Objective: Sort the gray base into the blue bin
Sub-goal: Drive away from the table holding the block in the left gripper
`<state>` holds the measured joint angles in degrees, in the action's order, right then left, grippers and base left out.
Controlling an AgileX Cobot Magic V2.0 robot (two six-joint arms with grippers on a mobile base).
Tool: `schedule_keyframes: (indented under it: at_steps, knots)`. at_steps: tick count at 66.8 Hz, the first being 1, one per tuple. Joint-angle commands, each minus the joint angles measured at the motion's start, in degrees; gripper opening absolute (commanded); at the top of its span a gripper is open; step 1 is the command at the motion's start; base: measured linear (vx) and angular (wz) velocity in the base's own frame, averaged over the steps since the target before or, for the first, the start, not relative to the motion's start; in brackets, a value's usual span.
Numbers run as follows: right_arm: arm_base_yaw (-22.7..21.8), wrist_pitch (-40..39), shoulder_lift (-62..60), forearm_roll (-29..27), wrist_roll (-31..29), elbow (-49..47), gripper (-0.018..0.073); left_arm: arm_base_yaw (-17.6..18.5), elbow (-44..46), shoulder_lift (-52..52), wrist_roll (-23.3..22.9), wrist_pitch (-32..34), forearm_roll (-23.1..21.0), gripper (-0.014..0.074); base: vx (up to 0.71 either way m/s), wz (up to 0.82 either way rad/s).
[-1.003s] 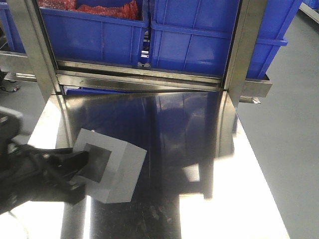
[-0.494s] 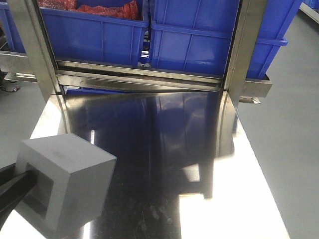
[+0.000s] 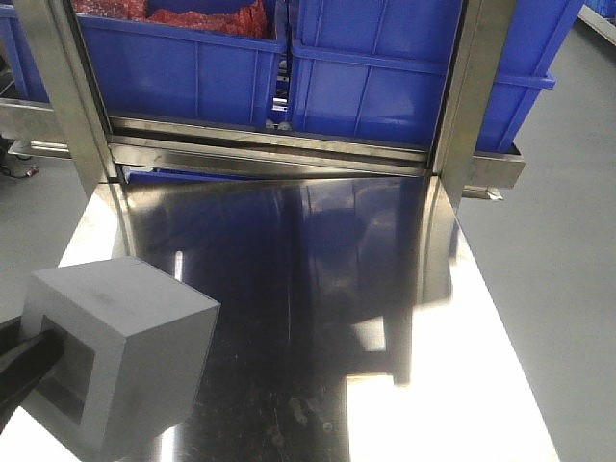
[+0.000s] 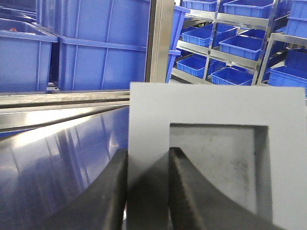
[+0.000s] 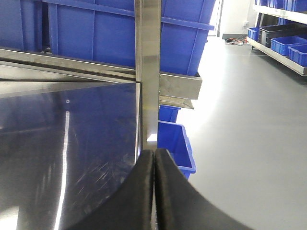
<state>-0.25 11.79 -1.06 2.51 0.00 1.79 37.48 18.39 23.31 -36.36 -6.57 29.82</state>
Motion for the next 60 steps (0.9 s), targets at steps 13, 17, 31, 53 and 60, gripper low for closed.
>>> schedule_keyframes:
  at_steps: [13,17,31,53,60]
  knots:
    - [-0.04,-4.48,-0.43,0.49,-0.69,0.32,-0.0005,0.49,1.72,0.26,-0.42,5.37,0.0,-0.0007,0.0,0.0]
    - [-0.04,-4.48,-0.43,0.49,-0.69,0.32,-0.0005,0.49,1.72,0.26,-0.42,5.37,0.0,-0.0007,0.0,0.0]
    - [-0.04,-4.54,-0.43,0.49,-0.69,0.32,-0.0005,0.49,1.72,0.26,-0.42,5.42,0.0,-0.0007,0.0,-0.06]
    - [-0.04,-4.54,-0.43,0.49,-0.69,0.32,-0.0005,0.49,1.72,0.26,-0.42,5.47,0.0,-0.0007,-0.04,-0.41]
    - [-0.04,-4.54,-0.43,0.49,-0.69,0.32,-0.0005,0.49,1.72,0.26,-0.42,5.47,0.0,-0.0007,-0.06,-0.5]
